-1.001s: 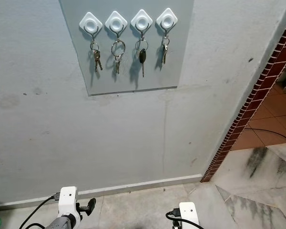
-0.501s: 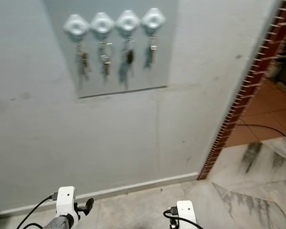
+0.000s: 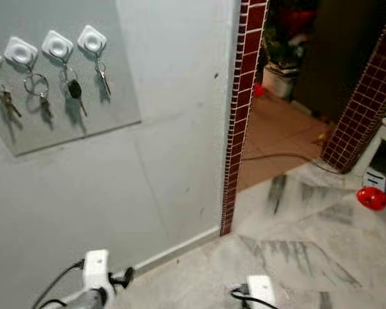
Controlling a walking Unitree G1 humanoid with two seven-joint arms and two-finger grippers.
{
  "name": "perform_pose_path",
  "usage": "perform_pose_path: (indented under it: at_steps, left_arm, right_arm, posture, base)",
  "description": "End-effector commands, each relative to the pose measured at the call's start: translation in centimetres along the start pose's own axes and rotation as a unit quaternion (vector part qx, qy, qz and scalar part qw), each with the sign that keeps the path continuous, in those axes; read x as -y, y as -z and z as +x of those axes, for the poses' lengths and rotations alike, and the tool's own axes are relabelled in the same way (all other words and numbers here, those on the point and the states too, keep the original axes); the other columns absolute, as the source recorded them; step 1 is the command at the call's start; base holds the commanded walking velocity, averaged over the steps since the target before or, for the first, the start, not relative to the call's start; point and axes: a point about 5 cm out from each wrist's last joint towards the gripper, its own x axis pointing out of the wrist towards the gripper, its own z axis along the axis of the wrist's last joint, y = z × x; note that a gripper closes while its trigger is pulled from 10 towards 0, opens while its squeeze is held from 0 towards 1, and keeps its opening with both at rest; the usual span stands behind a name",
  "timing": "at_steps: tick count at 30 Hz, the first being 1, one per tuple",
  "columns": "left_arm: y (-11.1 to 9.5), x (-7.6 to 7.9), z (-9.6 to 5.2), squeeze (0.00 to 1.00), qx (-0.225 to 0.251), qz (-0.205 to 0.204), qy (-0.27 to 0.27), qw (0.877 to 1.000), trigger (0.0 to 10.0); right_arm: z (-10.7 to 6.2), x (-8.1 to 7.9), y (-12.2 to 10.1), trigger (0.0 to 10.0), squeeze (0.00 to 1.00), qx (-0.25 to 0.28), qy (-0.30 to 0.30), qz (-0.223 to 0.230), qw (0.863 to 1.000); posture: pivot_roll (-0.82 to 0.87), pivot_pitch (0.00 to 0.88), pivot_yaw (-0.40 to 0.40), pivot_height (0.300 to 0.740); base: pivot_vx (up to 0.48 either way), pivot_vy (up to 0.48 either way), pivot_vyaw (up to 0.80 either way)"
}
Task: Hang keys on a hook
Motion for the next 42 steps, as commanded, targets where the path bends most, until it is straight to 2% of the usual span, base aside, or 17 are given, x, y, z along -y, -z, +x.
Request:
perform_pose_path:
  at_steps: [1,16,34,39,40,42]
  left_arm:
    - [0.1,-1.0,-0.2,0.00,-0.005,0.001,-0.017,1.000,10.0]
    - [0.7,-1.0,-0.3,0.00,-0.015,-0.004,-0.014,1.000,10.0]
    - [1.0,-1.0,-0.5,0.00,-0.021,0.014,-0.006,1.000,10.0]
    - [1.1,-1.0,-0.5,0.00,-0.026,0.024,-0.010,0.999,10.0]
    - [1.2,-1.1,-0.5,0.00,-0.024,0.008,-0.013,1.000,10.0]
    - [1.2,-1.1,-0.5,0.00,-0.026,0.010,-0.013,1.000,10.0]
  right_arm:
    - [0.1,-0.9,0.1,10.0,0.00,-0.001,-0.009,0.003,1.000]
    - [0.0,-0.8,0.3,10.0,0.00,-0.004,-0.011,-0.001,1.000]
    - [-0.1,-0.8,0.6,10.0,0.00,-0.006,-0.011,0.000,1.000]
    - [-0.1,-0.8,0.6,10.0,0.00,-0.007,-0.010,0.000,1.000]
    - [-0.1,-0.8,0.6,10.0,0.00,-0.007,-0.010,0.001,1.000]
    - [-0.1,-0.7,0.6,10.0,0.00,-0.007,-0.010,0.001,1.000]
  posture:
    - [-0.04,0.000,0.047,0.740]
    - [-0.04,0.000,0.045,0.740]
    - [-0.04,0.000,0.046,0.740]
    - [-0.04,0.000,0.045,0.740]
    - [-0.04,0.000,0.044,0.740]
    - [-0.04,0.000,0.044,0.740]
  base:
    - [0.000,0.000,-0.58]
    - [0.000,0.000,-0.58]
    - [0.000,0.000,-0.57]
    - [0.000,-0.456,-0.56]
    - [0.000,0.000,-0.56]
    - [0.000,0.000,-0.56]
